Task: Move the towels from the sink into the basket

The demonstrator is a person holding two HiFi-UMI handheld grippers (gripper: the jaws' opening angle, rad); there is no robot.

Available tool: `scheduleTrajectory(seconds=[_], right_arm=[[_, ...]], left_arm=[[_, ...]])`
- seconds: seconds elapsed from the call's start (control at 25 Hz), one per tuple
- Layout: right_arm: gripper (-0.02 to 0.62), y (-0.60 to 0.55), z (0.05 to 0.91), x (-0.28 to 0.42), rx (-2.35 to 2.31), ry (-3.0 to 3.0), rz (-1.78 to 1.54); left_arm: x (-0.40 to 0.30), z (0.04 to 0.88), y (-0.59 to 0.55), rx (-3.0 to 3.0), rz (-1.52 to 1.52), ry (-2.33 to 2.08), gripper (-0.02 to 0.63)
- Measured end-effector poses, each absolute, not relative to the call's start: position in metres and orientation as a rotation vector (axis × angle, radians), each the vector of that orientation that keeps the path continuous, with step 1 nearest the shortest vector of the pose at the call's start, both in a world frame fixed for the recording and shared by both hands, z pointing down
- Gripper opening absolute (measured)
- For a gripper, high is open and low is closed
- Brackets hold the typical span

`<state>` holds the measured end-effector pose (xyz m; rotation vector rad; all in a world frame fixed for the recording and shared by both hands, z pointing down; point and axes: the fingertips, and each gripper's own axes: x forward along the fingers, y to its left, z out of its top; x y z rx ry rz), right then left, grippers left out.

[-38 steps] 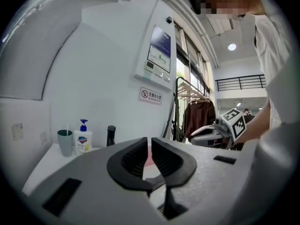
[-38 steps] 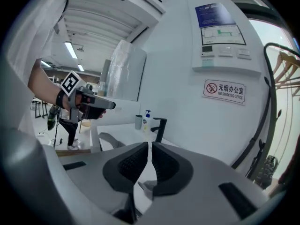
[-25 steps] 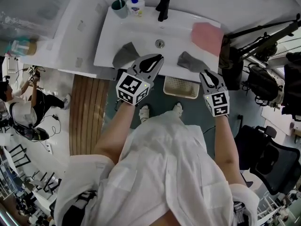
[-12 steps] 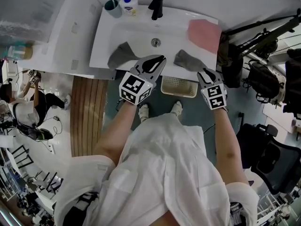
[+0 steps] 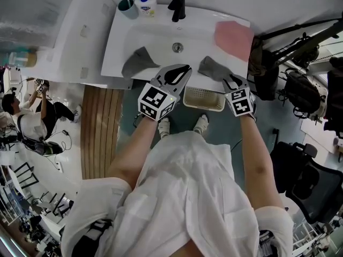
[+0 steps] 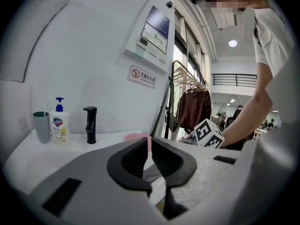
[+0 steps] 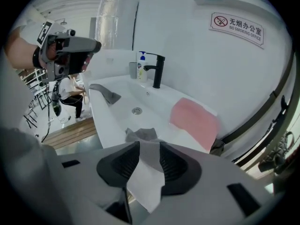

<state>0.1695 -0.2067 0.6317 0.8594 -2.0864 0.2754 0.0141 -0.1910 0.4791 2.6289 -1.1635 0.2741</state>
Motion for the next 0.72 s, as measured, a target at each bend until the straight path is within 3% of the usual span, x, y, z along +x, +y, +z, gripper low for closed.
scheduleTrajectory(seconds=[0.72], right_arm=[[0.163,-0.216,0.661,0.169,0.845,-2.01,0.385]], left_arm=[[0.009,0.483,-0.19,2.613,0.291,-1.174,0.032]])
